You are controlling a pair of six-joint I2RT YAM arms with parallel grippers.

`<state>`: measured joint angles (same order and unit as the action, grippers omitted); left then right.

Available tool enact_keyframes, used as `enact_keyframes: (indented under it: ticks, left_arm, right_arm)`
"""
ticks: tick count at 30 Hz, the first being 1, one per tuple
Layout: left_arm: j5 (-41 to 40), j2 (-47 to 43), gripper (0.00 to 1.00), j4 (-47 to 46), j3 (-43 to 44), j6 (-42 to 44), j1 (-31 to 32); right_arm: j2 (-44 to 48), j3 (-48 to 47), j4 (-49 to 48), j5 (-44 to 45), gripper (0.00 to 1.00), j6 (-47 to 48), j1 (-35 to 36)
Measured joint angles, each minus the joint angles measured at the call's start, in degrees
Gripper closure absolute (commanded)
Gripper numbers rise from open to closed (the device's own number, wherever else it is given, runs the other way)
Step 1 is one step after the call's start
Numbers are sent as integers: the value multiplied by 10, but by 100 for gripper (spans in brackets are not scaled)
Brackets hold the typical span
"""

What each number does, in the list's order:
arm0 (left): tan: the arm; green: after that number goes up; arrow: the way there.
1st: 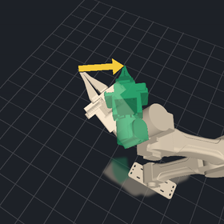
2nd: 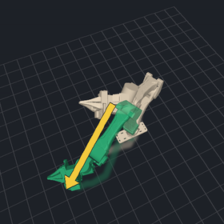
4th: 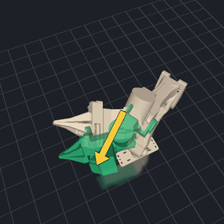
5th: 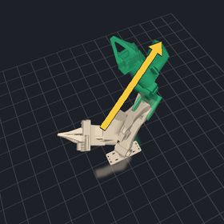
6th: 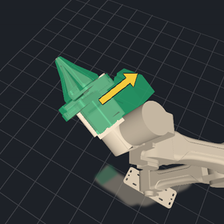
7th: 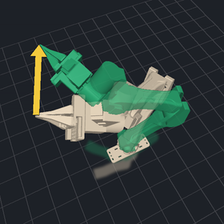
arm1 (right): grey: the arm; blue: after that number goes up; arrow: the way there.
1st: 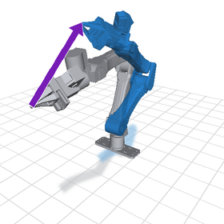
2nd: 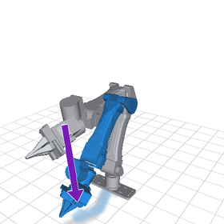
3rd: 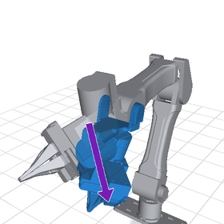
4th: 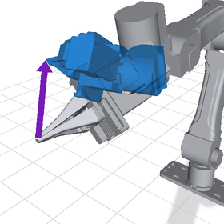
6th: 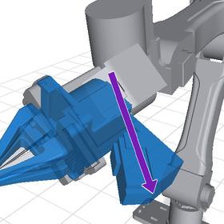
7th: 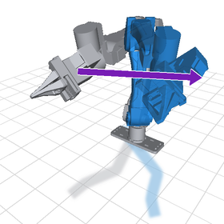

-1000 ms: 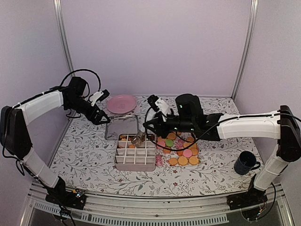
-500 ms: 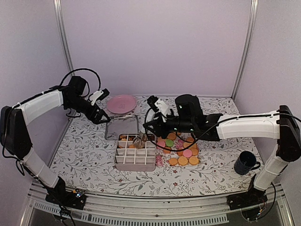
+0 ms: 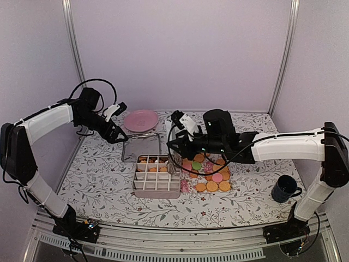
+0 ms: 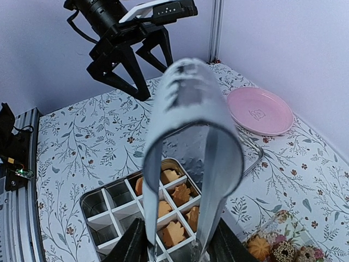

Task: Pack the cookies
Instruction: Place the fake cookies in the empty pocket of the box, then pick up the fake cookies from the plate.

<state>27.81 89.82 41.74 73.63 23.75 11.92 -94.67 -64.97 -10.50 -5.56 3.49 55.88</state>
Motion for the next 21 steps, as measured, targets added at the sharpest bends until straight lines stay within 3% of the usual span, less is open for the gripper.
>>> enact_keyframes:
  ticks: [9, 21]
  left_arm:
    - [0, 0, 1, 2, 1, 0, 0]
    - [1, 0, 1, 2, 1, 0, 0]
  right_arm:
    - [36, 9, 4, 38, 63, 15, -3]
    - [145, 123, 7, 82, 63, 8, -58]
